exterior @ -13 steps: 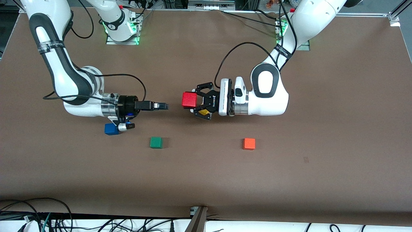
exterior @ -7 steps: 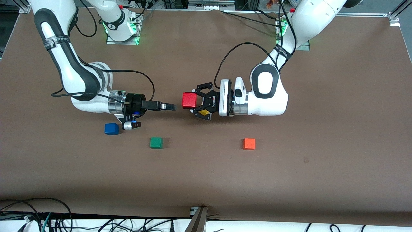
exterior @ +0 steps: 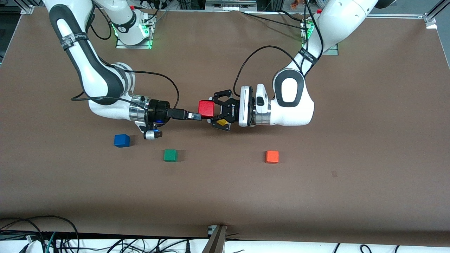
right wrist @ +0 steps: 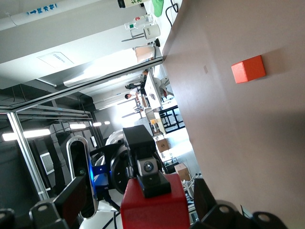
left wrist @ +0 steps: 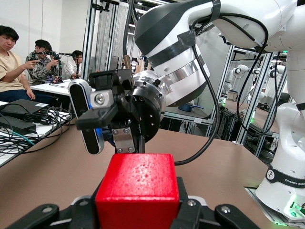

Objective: Pass red block to right arm, stack on blue
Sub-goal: 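Close the right gripper on the red cube beside the left gripper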

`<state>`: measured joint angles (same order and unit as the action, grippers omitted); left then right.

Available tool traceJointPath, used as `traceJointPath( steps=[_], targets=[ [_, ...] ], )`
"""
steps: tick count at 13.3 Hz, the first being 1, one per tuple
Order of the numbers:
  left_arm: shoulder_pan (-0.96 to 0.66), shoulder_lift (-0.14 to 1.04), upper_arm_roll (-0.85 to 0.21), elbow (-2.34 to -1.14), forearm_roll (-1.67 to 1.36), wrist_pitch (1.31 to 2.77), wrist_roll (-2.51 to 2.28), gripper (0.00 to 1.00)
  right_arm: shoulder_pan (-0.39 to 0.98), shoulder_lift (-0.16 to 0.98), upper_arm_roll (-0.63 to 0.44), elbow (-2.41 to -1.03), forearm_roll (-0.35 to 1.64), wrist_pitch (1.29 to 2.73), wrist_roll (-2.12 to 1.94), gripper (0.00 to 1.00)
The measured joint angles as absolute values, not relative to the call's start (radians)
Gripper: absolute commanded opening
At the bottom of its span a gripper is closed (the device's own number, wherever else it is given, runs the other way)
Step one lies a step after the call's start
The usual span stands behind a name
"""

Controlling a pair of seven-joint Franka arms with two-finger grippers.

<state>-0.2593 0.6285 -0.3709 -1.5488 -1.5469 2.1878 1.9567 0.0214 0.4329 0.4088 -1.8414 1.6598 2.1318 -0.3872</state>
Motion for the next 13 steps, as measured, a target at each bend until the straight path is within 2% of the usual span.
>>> traceJointPath(
  steps=[2,5,8,9,10,11,12,13],
  targets=[
    [-0.259,0.629,-0.371,-1.549,-1.547,2.187,1.957,0.00,0.026,0.433,0.409,-1.841,1.660,2.137,-0.387,0.84],
    [-0.259,0.629,-0.371,-1.549,-1.547,2.187,1.957,0.00,0.038,0.433,0.409,-1.841,1.660,2.154,-0.387,0.58],
    [-0.258,0.628,-0.371,-1.546,-1.553,2.185,1.955,0.00,0.045,0.434,0.409,-1.844,1.660,2.170,-0.390,0.44],
    [-0.258,0.628,-0.370,-1.546,-1.553,2.184,1.956,0.00,0.045,0.434,0.409,-1.844,1.660,2.170,-0.390,0.34],
    [-0.258,0.628,-0.370,-1.546,-1.553,2.184,1.956,0.00,0.045,0.433,0.409,-1.844,1.660,2.170,-0.390,0.29],
    [-0.258,0.628,-0.370,-1.546,-1.553,2.184,1.956,0.21,0.045,0.433,0.409,-1.844,1.660,2.170,-0.390,0.21],
    [-0.258,0.628,-0.370,-1.546,-1.553,2.184,1.956,0.99,0.045,0.433,0.409,-1.844,1.660,2.170,-0.390,0.13],
    [-0.258,0.628,-0.370,-1.546,-1.553,2.184,1.956,1.00,0.045,0.433,0.409,-1.844,1.660,2.170,-0.390,0.03]
  ],
)
